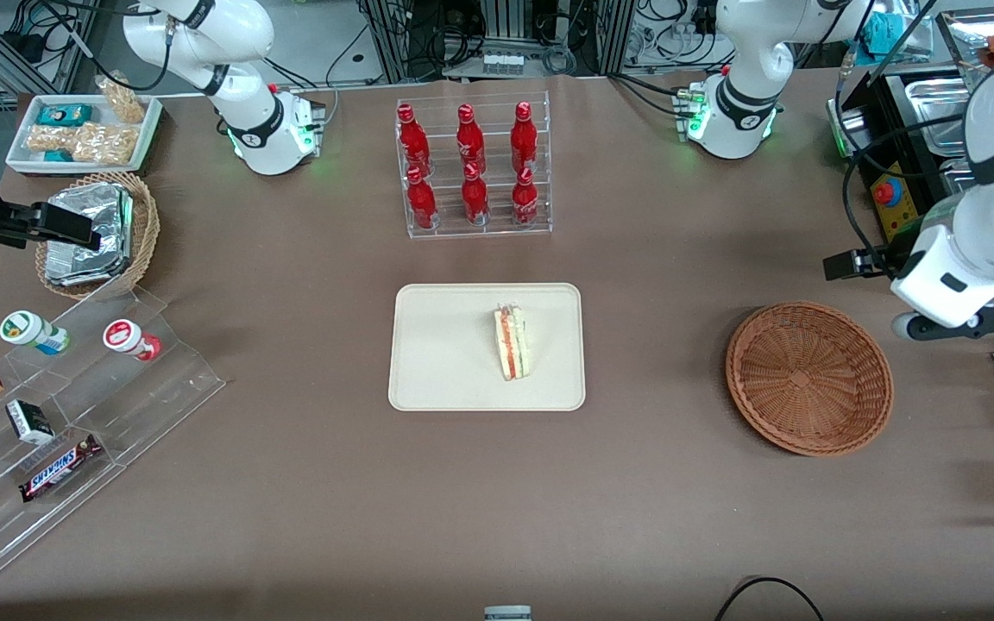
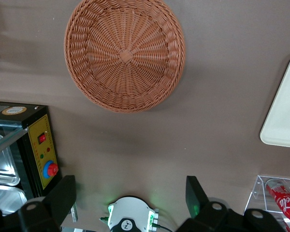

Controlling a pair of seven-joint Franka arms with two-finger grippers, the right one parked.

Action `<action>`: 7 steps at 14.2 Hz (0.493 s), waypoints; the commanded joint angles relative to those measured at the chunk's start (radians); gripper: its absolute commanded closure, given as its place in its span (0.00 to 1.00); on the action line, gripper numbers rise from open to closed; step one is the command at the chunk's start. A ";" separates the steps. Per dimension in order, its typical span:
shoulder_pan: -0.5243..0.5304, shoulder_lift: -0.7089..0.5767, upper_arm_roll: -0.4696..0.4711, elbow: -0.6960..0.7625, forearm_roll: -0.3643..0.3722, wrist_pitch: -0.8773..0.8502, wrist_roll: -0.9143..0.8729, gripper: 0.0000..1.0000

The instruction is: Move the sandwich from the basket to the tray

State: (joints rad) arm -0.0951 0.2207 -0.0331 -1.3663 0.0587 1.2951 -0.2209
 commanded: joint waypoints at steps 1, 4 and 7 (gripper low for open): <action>-0.011 -0.009 -0.011 0.021 0.017 -0.017 -0.037 0.00; -0.012 -0.029 -0.008 0.026 -0.037 -0.034 -0.044 0.00; -0.012 -0.063 -0.008 -0.029 -0.026 -0.050 -0.038 0.00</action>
State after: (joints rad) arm -0.1016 0.1989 -0.0447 -1.3496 0.0350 1.2554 -0.2473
